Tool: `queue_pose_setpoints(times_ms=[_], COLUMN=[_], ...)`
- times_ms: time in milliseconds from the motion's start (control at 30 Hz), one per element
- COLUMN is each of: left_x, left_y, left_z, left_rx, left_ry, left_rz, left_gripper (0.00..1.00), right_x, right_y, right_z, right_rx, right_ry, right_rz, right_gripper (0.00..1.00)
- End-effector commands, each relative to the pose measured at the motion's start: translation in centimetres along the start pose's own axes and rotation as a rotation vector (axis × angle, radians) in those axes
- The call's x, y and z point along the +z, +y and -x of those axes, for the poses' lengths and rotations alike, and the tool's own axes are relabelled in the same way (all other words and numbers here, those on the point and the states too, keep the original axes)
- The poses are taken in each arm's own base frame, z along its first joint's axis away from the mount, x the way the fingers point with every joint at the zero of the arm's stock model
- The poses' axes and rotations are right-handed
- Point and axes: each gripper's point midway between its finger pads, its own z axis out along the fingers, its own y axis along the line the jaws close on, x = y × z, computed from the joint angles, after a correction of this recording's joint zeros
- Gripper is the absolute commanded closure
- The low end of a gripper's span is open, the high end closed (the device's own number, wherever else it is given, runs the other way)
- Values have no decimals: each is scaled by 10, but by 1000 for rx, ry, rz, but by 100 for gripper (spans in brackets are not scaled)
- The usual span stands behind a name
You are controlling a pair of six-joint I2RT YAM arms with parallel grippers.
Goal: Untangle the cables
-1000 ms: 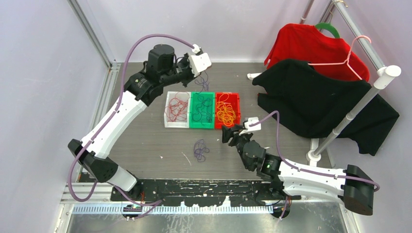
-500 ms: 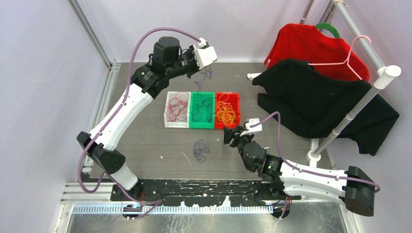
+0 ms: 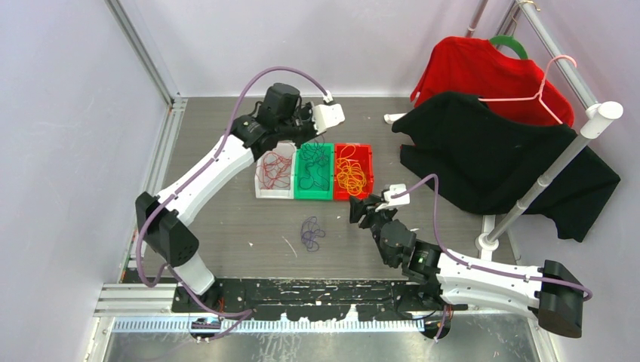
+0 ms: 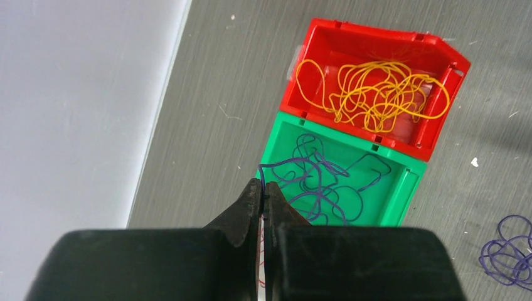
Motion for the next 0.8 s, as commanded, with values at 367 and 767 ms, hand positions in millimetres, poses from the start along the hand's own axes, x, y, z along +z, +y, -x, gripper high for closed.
queue_pose_setpoints(times_ms=[367, 767], left_x=[80, 123], left_y=[2, -21], left_z=[-79, -101], left_rx=[-21, -154], left_ry=[255, 227], left_rz=[42, 3], left_gripper=[100, 100], right_x=[0, 4], right_y=[-14, -18], right_z=[12, 9], right_rx=[24, 8], right_ry=[-42, -27], right_rz=[-71, -90], right_gripper=[40, 40])
